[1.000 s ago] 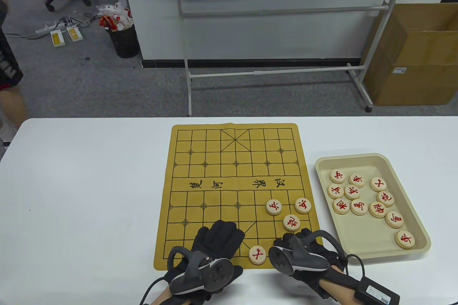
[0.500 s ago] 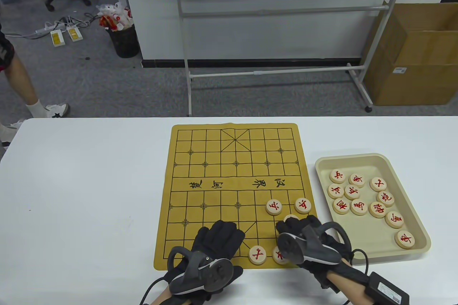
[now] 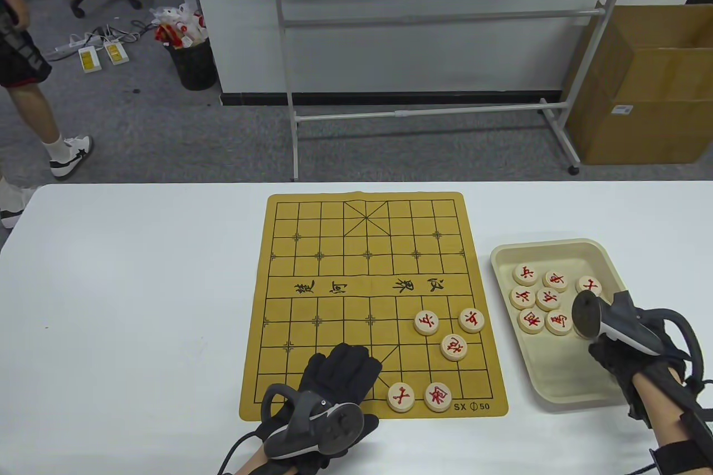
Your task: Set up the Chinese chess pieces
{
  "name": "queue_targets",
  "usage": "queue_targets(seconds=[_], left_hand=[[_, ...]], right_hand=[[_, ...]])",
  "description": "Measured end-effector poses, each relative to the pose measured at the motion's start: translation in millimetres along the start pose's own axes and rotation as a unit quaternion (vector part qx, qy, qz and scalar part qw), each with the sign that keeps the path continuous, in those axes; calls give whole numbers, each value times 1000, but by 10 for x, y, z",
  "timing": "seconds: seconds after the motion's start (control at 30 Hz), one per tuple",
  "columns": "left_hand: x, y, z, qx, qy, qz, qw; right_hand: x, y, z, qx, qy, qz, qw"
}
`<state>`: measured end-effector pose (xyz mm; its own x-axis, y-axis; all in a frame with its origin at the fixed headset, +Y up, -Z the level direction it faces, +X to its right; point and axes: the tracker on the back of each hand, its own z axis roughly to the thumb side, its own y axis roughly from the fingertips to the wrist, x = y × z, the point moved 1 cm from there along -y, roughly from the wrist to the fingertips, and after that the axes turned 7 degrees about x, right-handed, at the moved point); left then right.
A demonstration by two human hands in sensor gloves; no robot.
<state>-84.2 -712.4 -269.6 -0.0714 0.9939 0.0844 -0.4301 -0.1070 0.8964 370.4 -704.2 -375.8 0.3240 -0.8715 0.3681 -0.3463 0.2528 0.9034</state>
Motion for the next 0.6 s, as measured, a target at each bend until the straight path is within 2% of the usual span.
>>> queue_targets(seconds=[0.1,0.17,0.47,0.6], left_hand=[[-1,-2,1,0,0,-1,1000],[-4,-3,1,0,-1,-3,1000],[-5,-7,4,0,-2,-7,1000],[-6,-10,3,0,-2,-7,1000]], right_hand=[[221,-79,-34,10,47,13,999],[286,-83,-13,13,62,-1,998],[384,-83,135,13,147,-33,989],[406,-77,158,11,144,-48,988]])
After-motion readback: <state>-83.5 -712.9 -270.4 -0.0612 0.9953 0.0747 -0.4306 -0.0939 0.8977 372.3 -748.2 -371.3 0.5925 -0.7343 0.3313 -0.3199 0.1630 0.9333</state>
